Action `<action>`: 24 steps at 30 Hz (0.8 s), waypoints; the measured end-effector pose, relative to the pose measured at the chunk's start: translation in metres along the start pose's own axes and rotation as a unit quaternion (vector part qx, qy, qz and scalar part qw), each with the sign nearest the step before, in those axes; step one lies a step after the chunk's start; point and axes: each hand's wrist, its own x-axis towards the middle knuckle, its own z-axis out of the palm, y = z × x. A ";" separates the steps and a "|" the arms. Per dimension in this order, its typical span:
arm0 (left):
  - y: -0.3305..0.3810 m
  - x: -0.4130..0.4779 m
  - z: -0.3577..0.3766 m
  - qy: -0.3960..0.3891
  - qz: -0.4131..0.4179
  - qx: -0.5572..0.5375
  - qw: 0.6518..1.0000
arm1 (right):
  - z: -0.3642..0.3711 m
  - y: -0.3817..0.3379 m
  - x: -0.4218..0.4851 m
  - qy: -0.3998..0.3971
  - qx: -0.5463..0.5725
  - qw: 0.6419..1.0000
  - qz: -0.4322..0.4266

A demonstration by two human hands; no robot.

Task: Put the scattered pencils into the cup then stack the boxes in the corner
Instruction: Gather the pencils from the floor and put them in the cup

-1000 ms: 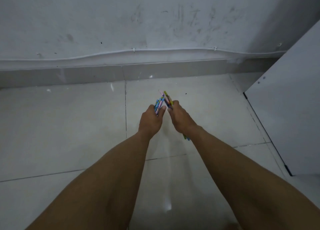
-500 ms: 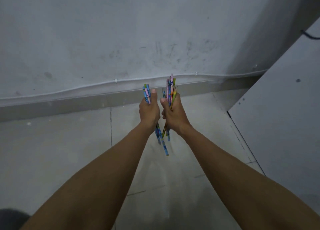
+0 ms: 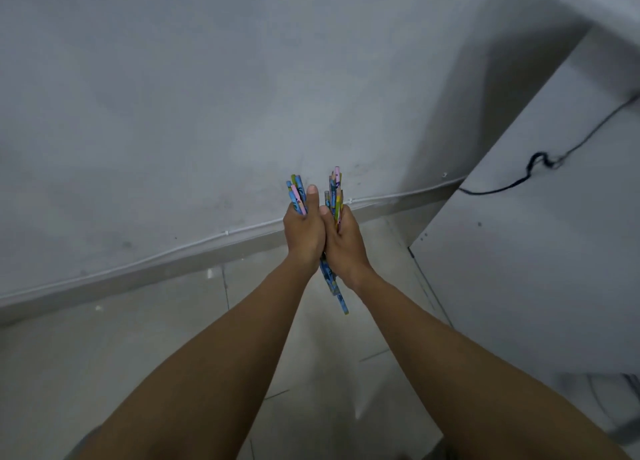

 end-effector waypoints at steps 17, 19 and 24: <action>0.309 -0.153 0.087 -0.013 0.022 0.071 0.997 | -0.108 -0.327 -0.071 0.022 0.022 0.998 0.059; 0.336 -0.169 0.102 -0.017 0.032 0.062 0.997 | -0.123 -0.356 -0.078 0.027 0.011 0.998 0.047; 0.395 -0.204 0.152 -0.041 0.055 0.052 0.996 | -0.176 -0.421 -0.083 0.053 0.000 0.999 0.009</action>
